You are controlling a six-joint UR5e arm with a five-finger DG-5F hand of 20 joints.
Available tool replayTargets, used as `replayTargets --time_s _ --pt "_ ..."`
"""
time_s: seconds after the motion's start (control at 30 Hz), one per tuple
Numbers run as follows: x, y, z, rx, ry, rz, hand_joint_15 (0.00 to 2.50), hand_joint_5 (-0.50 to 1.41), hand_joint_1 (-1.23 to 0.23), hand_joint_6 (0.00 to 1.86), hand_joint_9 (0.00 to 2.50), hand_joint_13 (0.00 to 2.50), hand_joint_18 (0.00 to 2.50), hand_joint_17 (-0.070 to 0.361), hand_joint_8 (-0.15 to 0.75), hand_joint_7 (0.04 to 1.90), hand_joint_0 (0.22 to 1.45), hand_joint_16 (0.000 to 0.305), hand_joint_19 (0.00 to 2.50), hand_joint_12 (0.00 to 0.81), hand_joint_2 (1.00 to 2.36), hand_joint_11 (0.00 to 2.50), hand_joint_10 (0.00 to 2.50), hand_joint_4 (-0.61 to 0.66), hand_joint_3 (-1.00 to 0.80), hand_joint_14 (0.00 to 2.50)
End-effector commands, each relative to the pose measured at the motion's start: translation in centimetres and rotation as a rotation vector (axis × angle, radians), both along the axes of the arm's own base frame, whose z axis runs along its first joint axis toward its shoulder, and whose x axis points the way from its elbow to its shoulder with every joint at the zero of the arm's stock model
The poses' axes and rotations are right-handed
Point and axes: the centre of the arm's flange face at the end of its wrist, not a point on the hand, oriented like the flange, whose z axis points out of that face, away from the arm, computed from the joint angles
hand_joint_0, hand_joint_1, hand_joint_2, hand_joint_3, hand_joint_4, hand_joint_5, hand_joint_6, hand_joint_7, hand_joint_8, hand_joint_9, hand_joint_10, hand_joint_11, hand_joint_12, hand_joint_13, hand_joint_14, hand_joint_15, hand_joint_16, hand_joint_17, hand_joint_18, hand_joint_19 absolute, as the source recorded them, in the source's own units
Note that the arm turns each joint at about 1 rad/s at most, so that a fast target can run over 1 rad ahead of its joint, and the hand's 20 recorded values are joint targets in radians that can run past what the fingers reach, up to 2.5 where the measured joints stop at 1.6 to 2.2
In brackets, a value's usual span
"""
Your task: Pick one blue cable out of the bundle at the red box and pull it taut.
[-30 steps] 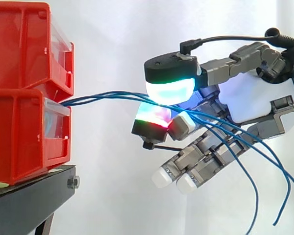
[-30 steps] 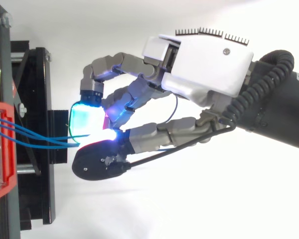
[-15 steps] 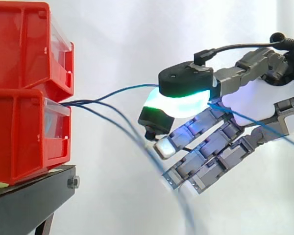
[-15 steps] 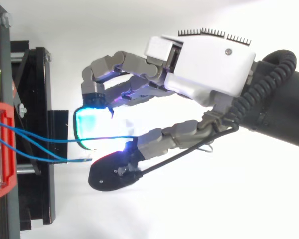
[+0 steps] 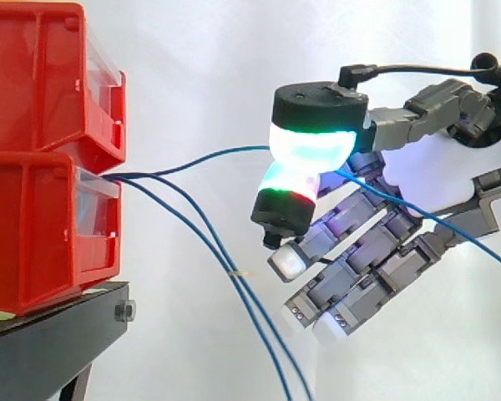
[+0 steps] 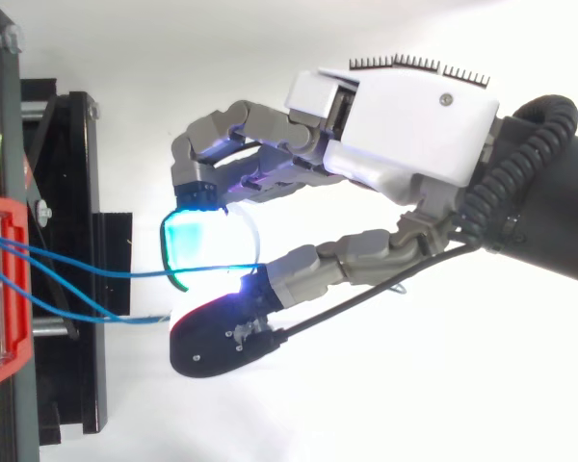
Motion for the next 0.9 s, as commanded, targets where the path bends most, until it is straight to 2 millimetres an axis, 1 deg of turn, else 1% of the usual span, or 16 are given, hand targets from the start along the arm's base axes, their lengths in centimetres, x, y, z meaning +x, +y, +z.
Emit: replayTargets --time_s 0.0,0.03,0.17,0.33,0.47,0.6,0.7,0.87 --pt "-0.01 -0.03 0.01 0.0 0.0 -0.002 0.19 -0.23 -0.85 0.88 0.65 0.42 0.44 0.15 0.324 1.28 0.47 0.066 0.21 0.451 1.0 0.96 0.02 0.17 -0.5 0.01" --pt "-0.01 -0.03 0.01 0.0 0.0 -0.002 0.2 -0.22 -0.8 0.88 0.67 0.42 0.45 0.154 0.332 1.26 0.46 0.068 0.22 0.457 1.0 0.95 0.02 0.18 -0.5 0.01" --pt "-0.01 -0.03 0.01 0.0 0.0 -0.002 0.2 -0.2 -0.7 0.86 0.71 0.44 0.43 0.158 0.343 1.23 0.45 0.07 0.25 0.468 1.0 0.95 0.02 0.19 -0.5 0.01" --pt "-0.04 -0.04 0.0 -0.001 0.003 -0.002 0.21 -0.19 -0.64 0.84 0.73 0.44 0.42 0.156 0.345 1.23 0.46 0.069 0.27 0.468 1.0 0.95 0.02 0.19 -0.5 0.01" --pt "-0.01 -0.02 -0.12 -0.001 0.004 0.0 0.21 -0.18 -0.6 0.82 0.75 0.44 0.39 0.147 0.325 1.25 0.5 0.065 0.29 0.448 1.0 0.95 0.02 0.17 -0.5 0.01" --pt "-0.01 -0.02 -0.12 -0.001 0.004 0.0 0.22 -0.17 -0.61 0.8 0.76 0.44 0.37 0.142 0.324 1.26 0.51 0.063 0.3 0.442 1.01 0.96 0.02 0.17 -0.42 0.01" --pt "-0.01 0.08 -0.11 -0.001 0.004 0.0 0.22 -0.17 -0.65 0.8 0.76 0.44 0.37 0.142 0.322 1.29 0.52 0.063 0.3 0.441 1.01 0.97 0.02 0.18 -0.37 0.01" --pt "-0.03 0.09 -0.01 0.0 0.003 0.001 0.22 -0.17 -0.7 0.8 0.76 0.45 0.38 0.144 0.326 1.29 0.51 0.064 0.3 0.443 1.01 0.96 0.02 0.19 -0.37 0.01"
